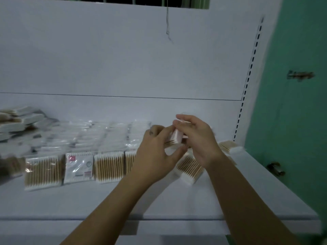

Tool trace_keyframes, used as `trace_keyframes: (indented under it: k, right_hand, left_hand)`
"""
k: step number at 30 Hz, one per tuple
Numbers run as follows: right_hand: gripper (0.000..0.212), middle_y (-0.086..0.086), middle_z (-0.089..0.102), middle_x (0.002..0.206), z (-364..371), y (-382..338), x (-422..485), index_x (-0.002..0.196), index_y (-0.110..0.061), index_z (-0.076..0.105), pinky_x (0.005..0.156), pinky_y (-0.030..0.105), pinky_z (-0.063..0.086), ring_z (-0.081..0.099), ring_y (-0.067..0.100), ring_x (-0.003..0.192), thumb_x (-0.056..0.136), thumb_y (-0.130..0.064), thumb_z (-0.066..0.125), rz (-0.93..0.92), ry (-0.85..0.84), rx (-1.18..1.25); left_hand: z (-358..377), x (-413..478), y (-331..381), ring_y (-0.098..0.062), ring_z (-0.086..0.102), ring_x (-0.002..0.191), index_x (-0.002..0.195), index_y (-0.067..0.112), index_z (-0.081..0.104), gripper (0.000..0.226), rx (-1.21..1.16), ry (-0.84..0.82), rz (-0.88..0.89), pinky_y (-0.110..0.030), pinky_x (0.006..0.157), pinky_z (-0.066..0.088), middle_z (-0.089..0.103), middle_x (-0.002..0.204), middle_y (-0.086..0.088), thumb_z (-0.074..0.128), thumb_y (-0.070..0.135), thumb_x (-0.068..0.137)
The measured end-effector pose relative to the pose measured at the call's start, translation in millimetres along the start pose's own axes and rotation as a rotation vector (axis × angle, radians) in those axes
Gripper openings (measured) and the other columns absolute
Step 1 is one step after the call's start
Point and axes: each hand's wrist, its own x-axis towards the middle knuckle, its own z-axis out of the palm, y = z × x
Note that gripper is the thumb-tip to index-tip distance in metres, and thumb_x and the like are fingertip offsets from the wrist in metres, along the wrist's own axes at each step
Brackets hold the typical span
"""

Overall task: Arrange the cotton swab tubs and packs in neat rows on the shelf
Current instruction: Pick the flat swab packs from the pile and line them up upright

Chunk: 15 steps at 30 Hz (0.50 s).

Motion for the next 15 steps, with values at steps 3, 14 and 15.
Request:
trace_keyframes:
  k: [3, 14, 15]
  right_hand:
    - [0.035, 0.005, 0.071, 0.1, 9.1, -7.5, 9.3, 0.119, -0.018, 0.062, 0.065, 0.026, 0.055, 0.072, 0.02, 0.086, 0.087, -0.01, 0.07, -0.031, 0.003, -0.05]
    - [0.028, 0.0, 0.073, 0.091, 23.8, -48.6, 55.5, 0.098, -0.017, 0.072, 0.077, 0.025, 0.058, 0.071, 0.012, 0.083, 0.074, -0.011, 0.083, -0.229, -0.156, -0.575]
    - [0.029, -0.003, 0.073, 0.093, 26.4, -51.3, 59.1, 0.1, -0.019, 0.072, 0.076, 0.024, 0.057, 0.071, 0.011, 0.084, 0.074, -0.014, 0.083, -0.26, -0.171, -0.637]
  left_hand:
    - [-9.3, 14.3, -9.8, -0.007, 0.037, 0.11, 0.138, 0.038, 0.048, 0.061, 0.0, -0.041, -0.005, -0.02, 0.087, 0.033, 0.045, 0.118, 0.009, 0.066, 0.054, 0.082]
    - [-50.9, 95.7, -46.1, -0.008, 0.063, 0.093, 0.134, 0.033, 0.048, 0.064, -0.074, -0.222, -0.071, -0.029, 0.086, 0.052, 0.066, 0.112, 0.008, 0.08, 0.028, 0.078]
    - [-52.7, 103.7, -49.5, -0.01, 0.067, 0.085, 0.125, 0.031, 0.054, 0.056, -0.116, -0.231, -0.088, -0.033, 0.081, 0.055, 0.069, 0.101, 0.007, 0.081, 0.026, 0.077]
